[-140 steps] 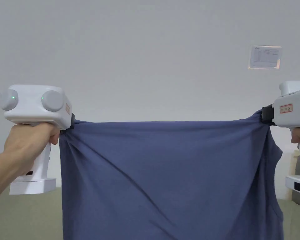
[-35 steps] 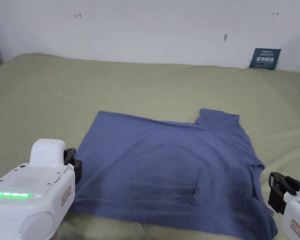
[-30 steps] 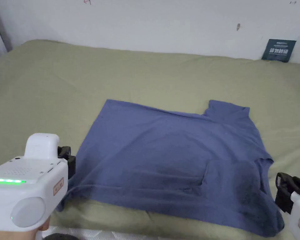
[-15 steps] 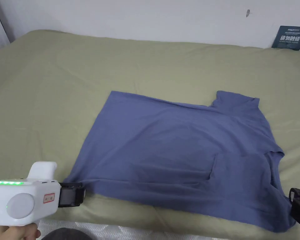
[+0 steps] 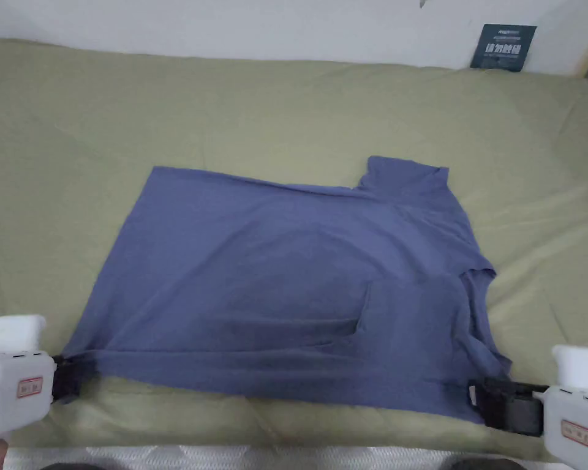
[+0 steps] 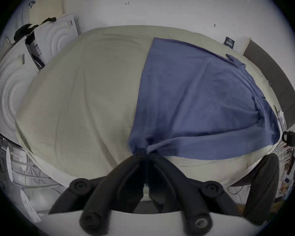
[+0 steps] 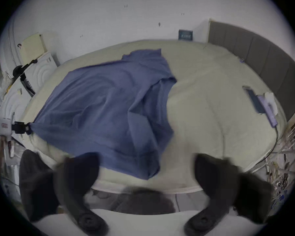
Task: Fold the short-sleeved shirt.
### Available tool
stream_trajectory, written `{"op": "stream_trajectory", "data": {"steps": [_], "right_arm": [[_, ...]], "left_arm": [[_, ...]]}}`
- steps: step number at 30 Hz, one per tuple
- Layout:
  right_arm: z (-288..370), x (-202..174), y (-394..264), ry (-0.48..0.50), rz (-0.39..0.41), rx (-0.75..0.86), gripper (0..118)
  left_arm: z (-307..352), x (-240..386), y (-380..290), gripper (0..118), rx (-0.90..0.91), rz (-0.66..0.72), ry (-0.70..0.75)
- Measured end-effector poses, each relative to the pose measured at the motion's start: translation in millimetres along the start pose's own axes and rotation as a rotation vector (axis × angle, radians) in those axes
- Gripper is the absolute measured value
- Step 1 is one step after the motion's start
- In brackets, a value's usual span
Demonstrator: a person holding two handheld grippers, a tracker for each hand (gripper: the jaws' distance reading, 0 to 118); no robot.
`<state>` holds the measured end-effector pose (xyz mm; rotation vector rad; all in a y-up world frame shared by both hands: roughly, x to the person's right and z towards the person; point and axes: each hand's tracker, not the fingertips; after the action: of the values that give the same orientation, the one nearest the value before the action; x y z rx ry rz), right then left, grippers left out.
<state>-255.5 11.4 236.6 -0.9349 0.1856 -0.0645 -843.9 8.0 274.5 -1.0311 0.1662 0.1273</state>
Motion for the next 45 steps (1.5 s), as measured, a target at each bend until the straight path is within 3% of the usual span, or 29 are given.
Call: {"op": "stream_trajectory", "data": {"steps": [4,5,6,7,8,15,22,30,35,36,37,38,39,40,42,45], "right_arm": [[-18.5,-0.1,1.4,-0.039,0.045,-0.013,112],[-23.2,2.8,2.9,-0.031,0.044,-0.031,80],[-25.4,5.6,4.2,-0.032,0.032,-0.034,16],[-26.3,8.8,5.1,-0.028,0.028,-0.028,6],[-29.7,11.8,4.8,-0.041,0.037,-0.040,6],[-2.1,17.0,12.0,-0.017,0.055,-0.004,6],[11.3,7.6,79.8,-0.007,0.056,0.077,6],[-47.0,12.2,166.7,-0.016,0.028,0.058,6],[-97.9,22.5,195.2,-0.009,-0.042,-0.025,8],[-105.8,24.3,195.8,-0.003,-0.043,-0.042,19],[-112.7,25.4,196.1,0.000,-0.055,-0.051,48],[-115.1,25.8,194.2,-0.007,-0.081,-0.046,95],[-115.6,27.6,191.3,-0.015,-0.106,-0.027,108],[-112.8,28.8,185.4,0.002,-0.131,0.009,112],[-98.9,29.1,175.5,0.008,-0.157,0.079,113],[-80.2,24.4,157.6,-0.028,-0.101,0.042,112]], "left_arm": [[3.9,3.7,-0.2,2,-0.002,-0.016,0.006],[4.0,3.3,0.0,2,-0.004,-0.018,0.006],[4.1,2.7,0.3,2,-0.006,-0.020,0.007],[4.5,3.8,1.8,2,-0.008,-0.021,0.009],[4.1,2.8,2.5,2,-0.012,-0.022,0.007],[9.4,-0.5,15.4,2,-0.018,-0.049,-0.013],[21.0,8.6,89.0,2,0.054,-0.115,-0.043],[-31.5,16.4,179.6,2,0.055,-0.129,-0.058],[-77.4,20.0,208.7,3,0.008,-0.093,-0.082],[-86.8,19.6,211.0,19,-0.004,-0.070,-0.092],[-95.3,19.1,212.0,57,-0.019,-0.051,-0.111],[-99.7,17.7,211.2,113,-0.020,-0.021,-0.109],[-105.3,18.4,209.2,118,-0.003,-0.014,-0.107],[-107.2,17.0,203.8,117,0.017,-0.002,-0.110],[-91.9,11.8,199.0,112,0.069,0.041,-0.119],[-71.1,13.0,189.1,111,0.082,0.022,-0.067]]}}
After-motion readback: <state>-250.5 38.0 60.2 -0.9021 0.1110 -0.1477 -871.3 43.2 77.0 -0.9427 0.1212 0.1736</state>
